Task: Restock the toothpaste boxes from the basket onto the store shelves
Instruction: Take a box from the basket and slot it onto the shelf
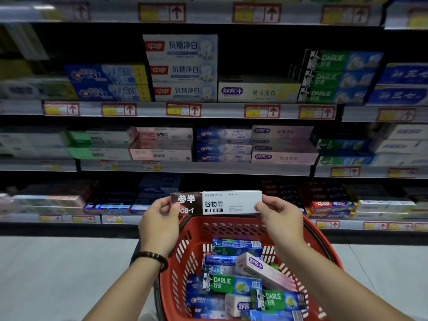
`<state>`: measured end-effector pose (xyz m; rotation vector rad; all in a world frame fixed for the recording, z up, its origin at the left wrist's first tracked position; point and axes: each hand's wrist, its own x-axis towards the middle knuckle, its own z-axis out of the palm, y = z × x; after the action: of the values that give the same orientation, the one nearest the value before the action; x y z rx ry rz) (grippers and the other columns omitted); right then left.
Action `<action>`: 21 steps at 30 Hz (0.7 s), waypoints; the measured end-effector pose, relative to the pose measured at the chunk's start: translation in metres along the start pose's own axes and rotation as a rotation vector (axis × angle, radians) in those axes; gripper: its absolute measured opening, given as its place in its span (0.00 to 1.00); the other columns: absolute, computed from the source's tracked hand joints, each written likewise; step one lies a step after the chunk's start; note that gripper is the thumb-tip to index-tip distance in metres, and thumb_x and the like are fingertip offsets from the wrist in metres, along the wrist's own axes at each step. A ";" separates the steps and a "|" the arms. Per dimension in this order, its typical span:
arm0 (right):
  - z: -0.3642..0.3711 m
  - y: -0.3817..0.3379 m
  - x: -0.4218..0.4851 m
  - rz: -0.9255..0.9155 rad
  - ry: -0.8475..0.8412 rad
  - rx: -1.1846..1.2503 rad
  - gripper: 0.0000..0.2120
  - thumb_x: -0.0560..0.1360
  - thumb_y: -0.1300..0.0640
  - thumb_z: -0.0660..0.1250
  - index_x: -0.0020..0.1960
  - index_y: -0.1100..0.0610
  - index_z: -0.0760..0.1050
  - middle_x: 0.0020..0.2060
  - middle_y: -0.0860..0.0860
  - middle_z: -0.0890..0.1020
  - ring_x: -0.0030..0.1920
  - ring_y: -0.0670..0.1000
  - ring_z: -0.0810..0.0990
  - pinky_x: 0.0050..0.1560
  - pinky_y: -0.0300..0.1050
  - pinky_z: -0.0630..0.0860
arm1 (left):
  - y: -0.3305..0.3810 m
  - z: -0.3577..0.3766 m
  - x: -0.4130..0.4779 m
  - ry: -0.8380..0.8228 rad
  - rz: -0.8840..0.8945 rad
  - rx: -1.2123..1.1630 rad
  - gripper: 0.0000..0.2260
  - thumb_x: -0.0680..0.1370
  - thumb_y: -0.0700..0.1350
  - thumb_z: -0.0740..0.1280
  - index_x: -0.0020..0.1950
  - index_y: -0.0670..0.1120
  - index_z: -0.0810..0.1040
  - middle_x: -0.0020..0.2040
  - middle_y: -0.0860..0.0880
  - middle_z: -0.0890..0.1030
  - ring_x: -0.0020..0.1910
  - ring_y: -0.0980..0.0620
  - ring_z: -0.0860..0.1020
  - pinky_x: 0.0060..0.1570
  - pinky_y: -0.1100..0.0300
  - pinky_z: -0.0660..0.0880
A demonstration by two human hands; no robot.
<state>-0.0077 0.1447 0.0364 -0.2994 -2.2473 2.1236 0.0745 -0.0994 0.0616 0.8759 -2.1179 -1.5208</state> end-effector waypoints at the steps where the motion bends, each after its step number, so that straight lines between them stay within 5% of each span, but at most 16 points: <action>1: 0.000 -0.003 -0.001 -0.011 -0.002 -0.002 0.08 0.77 0.58 0.77 0.54 0.48 0.87 0.46 0.45 0.90 0.50 0.49 0.88 0.61 0.58 0.83 | 0.002 -0.001 -0.001 0.012 0.006 0.003 0.05 0.81 0.51 0.70 0.52 0.62 0.77 0.49 0.59 0.85 0.46 0.52 0.86 0.52 0.45 0.84; 11: 0.005 -0.019 -0.007 -0.047 0.031 0.022 0.07 0.77 0.59 0.77 0.53 0.50 0.88 0.44 0.46 0.89 0.49 0.50 0.88 0.60 0.56 0.83 | 0.026 -0.012 -0.002 0.058 0.110 -0.036 0.07 0.81 0.48 0.70 0.50 0.61 0.77 0.49 0.58 0.84 0.48 0.54 0.84 0.53 0.46 0.82; 15: 0.014 -0.033 -0.009 -0.086 0.032 0.045 0.08 0.77 0.60 0.77 0.49 0.47 0.86 0.43 0.46 0.89 0.49 0.47 0.87 0.56 0.47 0.81 | 0.033 -0.017 0.006 0.064 0.141 -0.046 0.09 0.81 0.46 0.71 0.53 0.61 0.77 0.48 0.61 0.81 0.50 0.59 0.80 0.53 0.52 0.79; 21: 0.040 -0.052 -0.004 -0.111 0.029 0.028 0.07 0.78 0.60 0.77 0.50 0.49 0.88 0.41 0.43 0.89 0.47 0.44 0.87 0.55 0.45 0.82 | 0.041 -0.030 0.031 0.090 0.142 -0.027 0.13 0.78 0.41 0.73 0.51 0.60 0.77 0.49 0.58 0.82 0.50 0.51 0.83 0.53 0.47 0.82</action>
<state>-0.0162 0.1017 0.0858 -0.1984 -2.1620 2.0799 0.0597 -0.1324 0.1090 0.7520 -2.0444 -1.4092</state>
